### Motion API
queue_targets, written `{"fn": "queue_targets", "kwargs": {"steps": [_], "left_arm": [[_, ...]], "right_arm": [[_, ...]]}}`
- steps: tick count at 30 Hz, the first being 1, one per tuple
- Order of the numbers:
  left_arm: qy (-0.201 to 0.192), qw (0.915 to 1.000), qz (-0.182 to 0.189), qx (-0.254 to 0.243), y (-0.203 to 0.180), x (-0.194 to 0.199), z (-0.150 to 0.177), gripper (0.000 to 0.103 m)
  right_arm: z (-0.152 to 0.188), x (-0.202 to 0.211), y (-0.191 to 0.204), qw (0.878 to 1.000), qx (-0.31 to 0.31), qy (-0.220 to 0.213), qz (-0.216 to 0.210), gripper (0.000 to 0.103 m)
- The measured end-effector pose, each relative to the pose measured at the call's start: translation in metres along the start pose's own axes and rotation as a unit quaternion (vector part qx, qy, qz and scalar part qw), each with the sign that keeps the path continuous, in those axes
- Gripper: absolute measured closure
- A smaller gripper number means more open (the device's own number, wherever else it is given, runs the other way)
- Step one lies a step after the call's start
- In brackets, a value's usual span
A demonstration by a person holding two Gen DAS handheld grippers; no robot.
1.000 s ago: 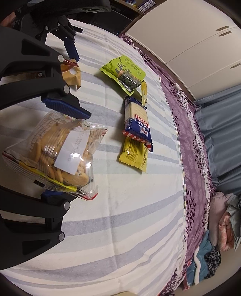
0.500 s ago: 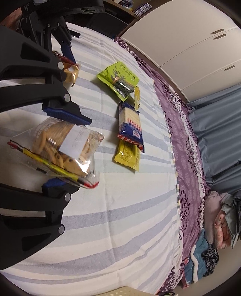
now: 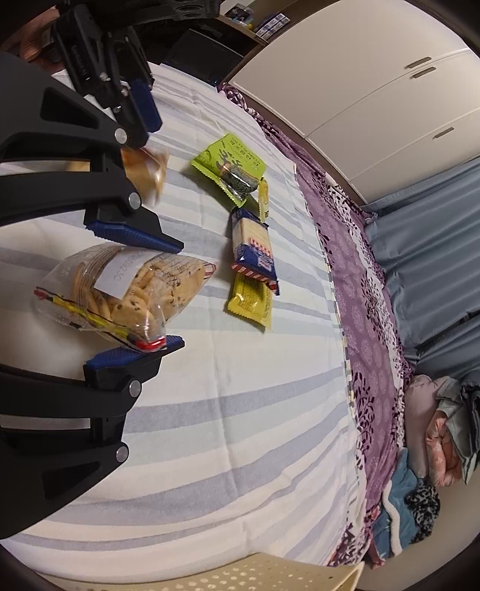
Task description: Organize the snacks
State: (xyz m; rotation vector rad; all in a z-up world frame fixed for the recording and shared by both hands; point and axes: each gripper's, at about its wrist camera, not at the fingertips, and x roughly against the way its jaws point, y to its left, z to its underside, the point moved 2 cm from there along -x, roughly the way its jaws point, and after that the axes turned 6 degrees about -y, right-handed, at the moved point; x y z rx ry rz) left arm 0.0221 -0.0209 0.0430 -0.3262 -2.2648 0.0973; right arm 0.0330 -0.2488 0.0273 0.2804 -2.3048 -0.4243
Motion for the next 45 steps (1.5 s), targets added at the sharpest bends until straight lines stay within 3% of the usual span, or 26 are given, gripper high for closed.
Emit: {"fn": "queue_targets", "kwargs": {"steps": [3, 4, 5, 12, 16, 22, 28, 33, 38, 42, 45], "left_arm": [[0.008, 0.9999, 0.002, 0.015, 0.005, -0.003, 0.003, 0.048], [0.014, 0.9996, 0.0, 0.025, 0.007, -0.005, 0.004, 0.036], [0.016, 0.9993, 0.0, 0.033, 0.009, -0.007, 0.006, 0.026], [0.03, 0.9989, 0.009, 0.036, 0.004, -0.017, 0.012, 0.024], [0.034, 0.9988, 0.004, 0.034, 0.003, -0.021, 0.014, 0.019], [0.033, 0.999, -0.009, 0.03, 0.008, -0.019, 0.013, 0.019], [0.033, 0.9986, -0.021, 0.034, 0.02, -0.015, 0.014, 0.016], [0.035, 0.9987, -0.014, 0.033, 0.015, -0.02, 0.011, 0.016], [0.037, 0.9991, -0.003, 0.021, 0.001, -0.026, 0.006, 0.016], [0.045, 0.9988, -0.012, 0.012, -0.002, -0.04, 0.009, 0.016], [0.051, 0.9979, -0.023, 0.034, 0.007, -0.052, 0.01, 0.016]], "right_arm": [[0.003, 0.005, -0.006, 1.0, -0.004, 0.002, 0.005, 0.045], [0.003, 0.006, -0.007, 1.0, -0.006, 0.001, 0.005, 0.034], [0.004, 0.009, -0.009, 1.0, -0.005, -0.001, 0.006, 0.03], [-0.005, 0.021, -0.008, 0.998, 0.035, -0.029, 0.031, 0.03], [-0.018, 0.017, -0.002, 0.996, 0.076, -0.037, 0.015, 0.019], [-0.01, -0.014, 0.013, 0.99, 0.131, 0.029, -0.047, 0.019], [0.018, -0.013, 0.024, 0.979, 0.188, 0.072, -0.042, 0.019], [0.021, -0.017, 0.024, 0.978, 0.197, 0.07, -0.005, 0.021], [0.011, -0.026, 0.019, 0.984, 0.166, 0.065, 0.01, 0.034], [0.011, -0.024, 0.02, 0.985, 0.163, 0.057, 0.018, 0.037], [0.011, -0.018, 0.017, 0.987, 0.15, 0.047, 0.023, 0.041]]}}
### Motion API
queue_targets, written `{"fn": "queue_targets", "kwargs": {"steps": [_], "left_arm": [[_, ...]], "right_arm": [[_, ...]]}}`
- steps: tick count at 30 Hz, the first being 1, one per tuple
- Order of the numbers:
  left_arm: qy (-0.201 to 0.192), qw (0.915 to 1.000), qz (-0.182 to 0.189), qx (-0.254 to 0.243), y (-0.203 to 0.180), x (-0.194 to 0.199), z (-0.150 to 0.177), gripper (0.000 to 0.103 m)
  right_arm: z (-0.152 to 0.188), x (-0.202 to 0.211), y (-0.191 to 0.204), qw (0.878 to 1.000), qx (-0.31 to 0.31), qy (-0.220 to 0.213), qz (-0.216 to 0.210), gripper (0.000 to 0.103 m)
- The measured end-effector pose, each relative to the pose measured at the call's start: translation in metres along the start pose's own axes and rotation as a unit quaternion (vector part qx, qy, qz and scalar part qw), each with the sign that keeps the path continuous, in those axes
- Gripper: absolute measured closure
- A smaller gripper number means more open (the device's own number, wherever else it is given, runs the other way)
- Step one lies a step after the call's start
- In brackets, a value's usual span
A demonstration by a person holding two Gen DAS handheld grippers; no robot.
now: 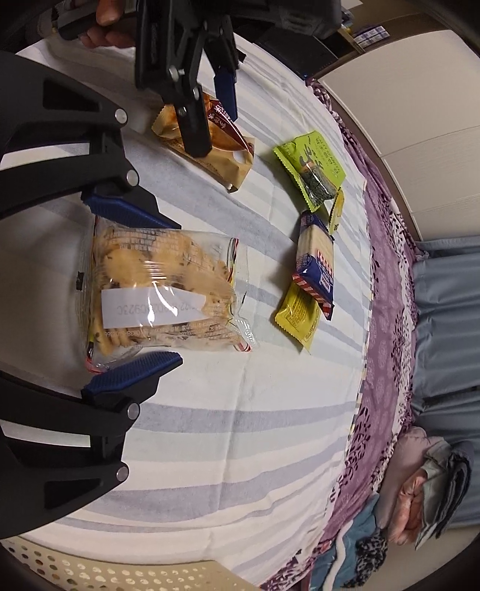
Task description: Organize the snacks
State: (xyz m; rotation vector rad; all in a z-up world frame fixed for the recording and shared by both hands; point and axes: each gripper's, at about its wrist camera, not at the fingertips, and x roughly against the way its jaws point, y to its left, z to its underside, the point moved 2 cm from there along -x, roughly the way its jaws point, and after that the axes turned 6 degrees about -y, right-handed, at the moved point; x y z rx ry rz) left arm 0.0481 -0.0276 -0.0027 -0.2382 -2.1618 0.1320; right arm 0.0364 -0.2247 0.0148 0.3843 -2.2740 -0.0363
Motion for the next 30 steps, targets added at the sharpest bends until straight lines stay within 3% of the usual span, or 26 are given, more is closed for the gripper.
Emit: {"fn": "queue_targets", "kwargs": {"steps": [6, 8, 11, 30], "left_arm": [[-0.018, 0.9996, -0.021, 0.01, 0.003, -0.012, -0.012, 0.018], [-0.021, 0.9991, -0.036, -0.003, -0.001, -0.013, -0.012, 0.03], [-0.028, 0.9993, -0.024, -0.005, -0.001, -0.006, -0.01, 0.035], [-0.128, 0.9915, -0.001, -0.02, -0.017, 0.077, -0.028, 0.037]], "right_arm": [[0.001, 0.006, -0.002, 1.0, -0.022, -0.012, 0.005, 0.043], [0.001, 0.009, -0.003, 0.999, -0.027, -0.017, 0.007, 0.044], [-0.001, 0.017, -0.006, 0.999, -0.038, -0.03, 0.008, 0.046], [-0.029, 0.094, -0.013, 0.988, -0.079, -0.136, 0.003, 0.048]]}}
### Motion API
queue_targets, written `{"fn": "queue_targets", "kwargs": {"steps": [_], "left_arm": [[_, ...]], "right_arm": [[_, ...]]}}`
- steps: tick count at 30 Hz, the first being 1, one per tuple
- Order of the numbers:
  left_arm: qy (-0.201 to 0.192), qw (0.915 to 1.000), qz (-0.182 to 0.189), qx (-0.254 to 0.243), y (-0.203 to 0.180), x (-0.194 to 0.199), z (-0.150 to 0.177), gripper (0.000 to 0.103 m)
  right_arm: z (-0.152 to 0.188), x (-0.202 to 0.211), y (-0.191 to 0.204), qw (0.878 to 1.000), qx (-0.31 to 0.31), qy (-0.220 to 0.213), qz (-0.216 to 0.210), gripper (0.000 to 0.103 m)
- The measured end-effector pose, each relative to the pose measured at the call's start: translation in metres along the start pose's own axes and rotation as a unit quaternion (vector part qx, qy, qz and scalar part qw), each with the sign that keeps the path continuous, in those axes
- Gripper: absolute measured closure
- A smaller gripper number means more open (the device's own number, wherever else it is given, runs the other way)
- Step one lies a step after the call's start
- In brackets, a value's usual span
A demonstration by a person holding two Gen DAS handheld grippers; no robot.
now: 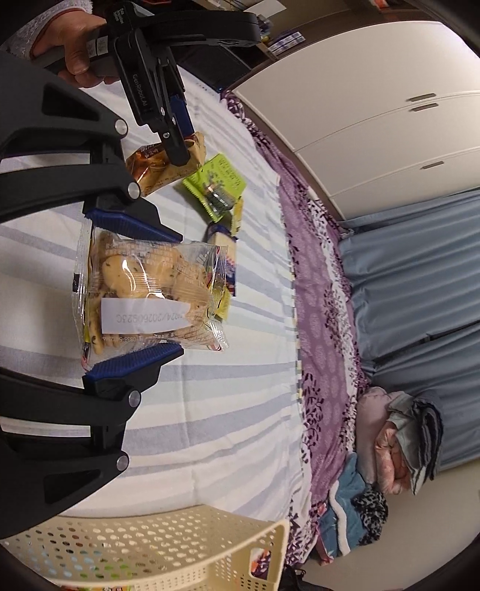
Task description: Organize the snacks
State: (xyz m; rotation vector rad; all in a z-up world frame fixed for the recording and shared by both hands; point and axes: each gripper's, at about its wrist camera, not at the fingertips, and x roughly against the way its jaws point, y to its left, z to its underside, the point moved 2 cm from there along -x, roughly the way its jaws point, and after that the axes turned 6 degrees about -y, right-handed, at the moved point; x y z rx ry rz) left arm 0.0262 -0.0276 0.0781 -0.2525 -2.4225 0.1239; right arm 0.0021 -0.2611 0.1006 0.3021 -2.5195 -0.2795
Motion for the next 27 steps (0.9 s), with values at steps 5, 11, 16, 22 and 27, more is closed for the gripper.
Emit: {"fn": "queue_targets", "kwargs": {"steps": [5, 11, 16, 22, 27], "left_arm": [[-0.02, 0.9997, 0.009, -0.006, -0.009, 0.015, -0.01, 0.037], [-0.033, 0.9991, 0.019, -0.018, -0.026, 0.031, -0.018, 0.037], [-0.041, 0.9983, 0.029, -0.028, -0.039, 0.04, -0.022, 0.037], [-0.047, 0.9968, 0.044, -0.047, -0.06, 0.05, -0.023, 0.037], [-0.047, 0.9953, 0.057, -0.062, -0.081, 0.052, -0.025, 0.037]], "right_arm": [[-0.015, 0.025, -0.005, 0.999, -0.006, -0.034, 0.006, 0.048], [-0.025, 0.056, -0.022, 0.997, -0.017, -0.068, 0.024, 0.048], [-0.028, 0.081, -0.041, 0.994, -0.032, -0.09, 0.048, 0.048], [-0.022, 0.115, -0.077, 0.988, -0.056, -0.111, 0.091, 0.048], [-0.012, 0.137, -0.106, 0.981, -0.078, -0.121, 0.126, 0.048]]}}
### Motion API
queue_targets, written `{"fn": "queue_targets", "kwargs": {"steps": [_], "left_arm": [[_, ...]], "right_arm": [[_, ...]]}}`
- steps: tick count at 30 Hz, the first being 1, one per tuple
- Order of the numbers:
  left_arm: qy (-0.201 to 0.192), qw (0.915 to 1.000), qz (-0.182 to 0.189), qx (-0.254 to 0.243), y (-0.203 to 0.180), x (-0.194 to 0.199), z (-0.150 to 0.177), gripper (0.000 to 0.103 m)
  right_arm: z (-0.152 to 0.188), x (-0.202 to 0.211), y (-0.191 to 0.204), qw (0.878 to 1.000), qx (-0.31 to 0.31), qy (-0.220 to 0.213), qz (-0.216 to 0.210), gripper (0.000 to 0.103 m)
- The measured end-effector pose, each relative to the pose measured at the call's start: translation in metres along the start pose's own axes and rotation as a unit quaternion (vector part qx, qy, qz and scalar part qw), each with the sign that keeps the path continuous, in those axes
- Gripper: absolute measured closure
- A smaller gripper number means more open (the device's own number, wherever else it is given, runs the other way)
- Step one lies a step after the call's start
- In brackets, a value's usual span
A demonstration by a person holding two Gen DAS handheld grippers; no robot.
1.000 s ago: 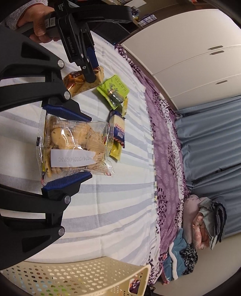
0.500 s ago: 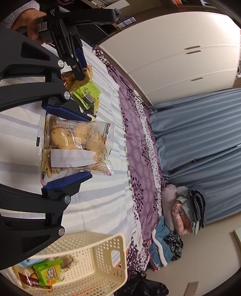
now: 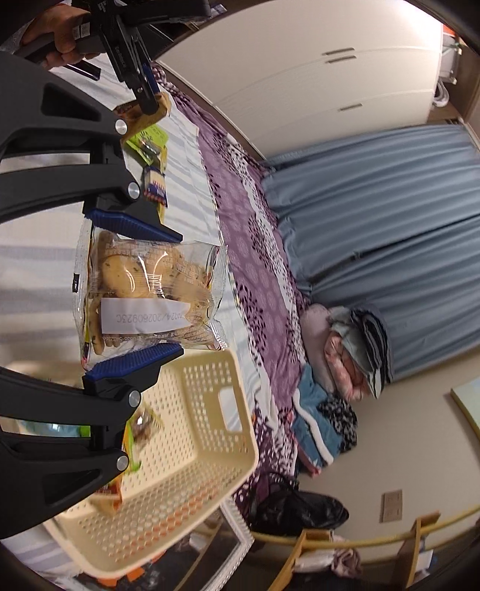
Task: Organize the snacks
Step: 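Lift the tan bag with the left gripper while the right gripper carries the cracker bag to the basket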
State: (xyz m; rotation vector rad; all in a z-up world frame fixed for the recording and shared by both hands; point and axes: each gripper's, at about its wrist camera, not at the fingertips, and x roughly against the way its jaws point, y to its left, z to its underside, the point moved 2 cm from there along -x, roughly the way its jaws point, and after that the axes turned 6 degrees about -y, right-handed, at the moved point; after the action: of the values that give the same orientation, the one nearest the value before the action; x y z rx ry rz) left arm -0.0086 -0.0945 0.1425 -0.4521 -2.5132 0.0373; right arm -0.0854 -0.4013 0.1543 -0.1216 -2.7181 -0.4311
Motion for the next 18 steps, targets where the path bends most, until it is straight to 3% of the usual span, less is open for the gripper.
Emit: {"fn": "queue_targets", "kwargs": {"steps": [18], "left_arm": [[0.006, 0.9977, 0.049, -0.047, -0.067, -0.006, -0.013, 0.037]], "right_arm": [[0.011, 0.021, -0.091, 0.994, -0.055, -0.002, 0.096, 0.047]]}}
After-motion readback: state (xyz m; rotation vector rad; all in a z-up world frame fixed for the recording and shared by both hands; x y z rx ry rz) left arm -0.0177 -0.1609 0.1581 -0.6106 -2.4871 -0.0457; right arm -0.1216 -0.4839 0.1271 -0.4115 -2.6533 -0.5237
